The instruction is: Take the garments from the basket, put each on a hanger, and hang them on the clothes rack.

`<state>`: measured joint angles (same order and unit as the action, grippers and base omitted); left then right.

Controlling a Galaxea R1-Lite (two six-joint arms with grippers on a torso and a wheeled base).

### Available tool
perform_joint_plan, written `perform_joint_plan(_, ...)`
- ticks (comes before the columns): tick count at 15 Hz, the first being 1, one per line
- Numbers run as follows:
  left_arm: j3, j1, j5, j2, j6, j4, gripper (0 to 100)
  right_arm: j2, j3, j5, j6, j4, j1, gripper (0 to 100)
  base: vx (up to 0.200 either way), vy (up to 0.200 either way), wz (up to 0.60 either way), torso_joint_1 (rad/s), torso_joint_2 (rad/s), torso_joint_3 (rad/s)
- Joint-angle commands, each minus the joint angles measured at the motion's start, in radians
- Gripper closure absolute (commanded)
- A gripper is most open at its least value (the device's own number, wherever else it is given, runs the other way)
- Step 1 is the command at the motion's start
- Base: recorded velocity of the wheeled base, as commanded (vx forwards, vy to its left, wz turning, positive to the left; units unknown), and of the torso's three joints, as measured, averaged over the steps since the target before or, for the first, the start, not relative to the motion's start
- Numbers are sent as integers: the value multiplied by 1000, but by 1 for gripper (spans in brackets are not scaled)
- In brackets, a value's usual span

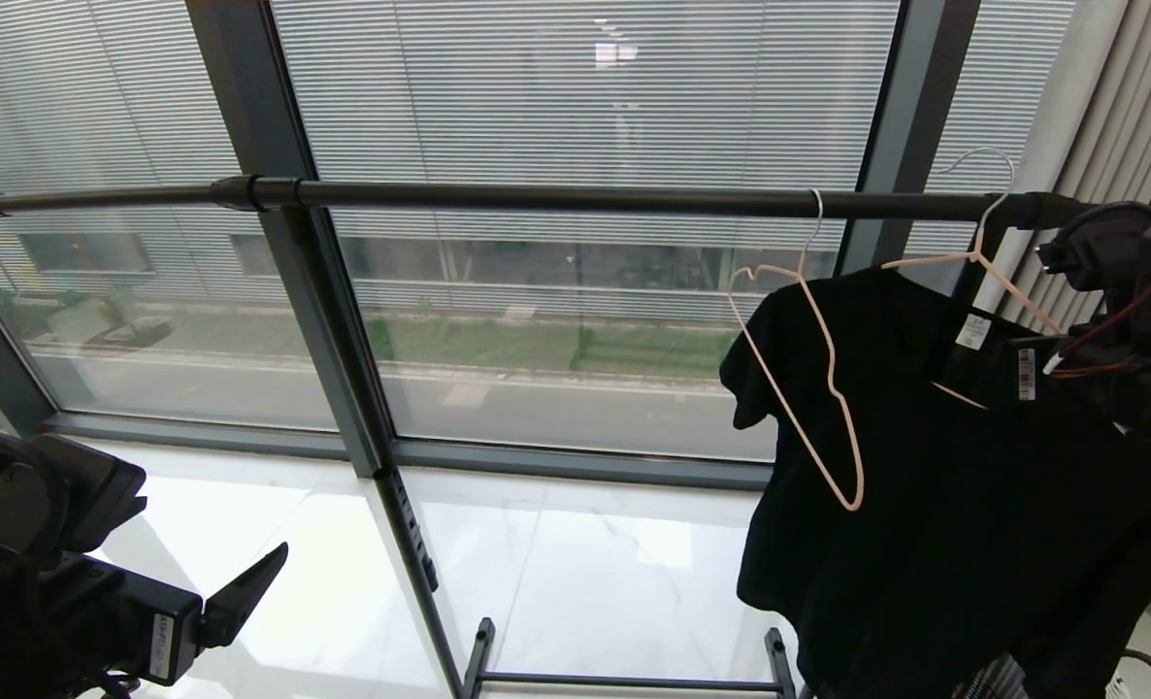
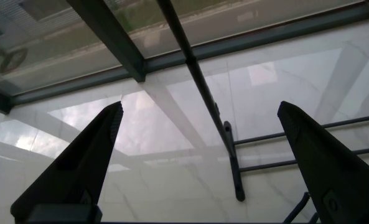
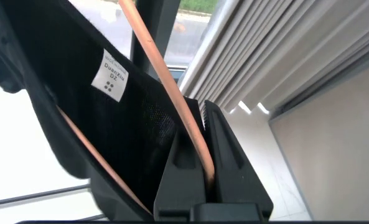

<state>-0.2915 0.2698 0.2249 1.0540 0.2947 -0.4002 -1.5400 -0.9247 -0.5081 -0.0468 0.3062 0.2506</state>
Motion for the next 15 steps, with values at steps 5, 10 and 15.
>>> perform_joint_plan(5,0,5,1,-2,0,0,0,-111,-68,-1,2,1,-4,100,0,0,0,0,0,0)
perform_joint_plan(10,2,5,1,-9,0,0,0,-143,-89,-23,-1,-1,-4,100,0,0,0,0,0,0)
perform_joint_plan(15,2,6,1,-14,1,1,0,-158,-88,-29,-1,-2,-2,100,0,0,0,0,0,0)
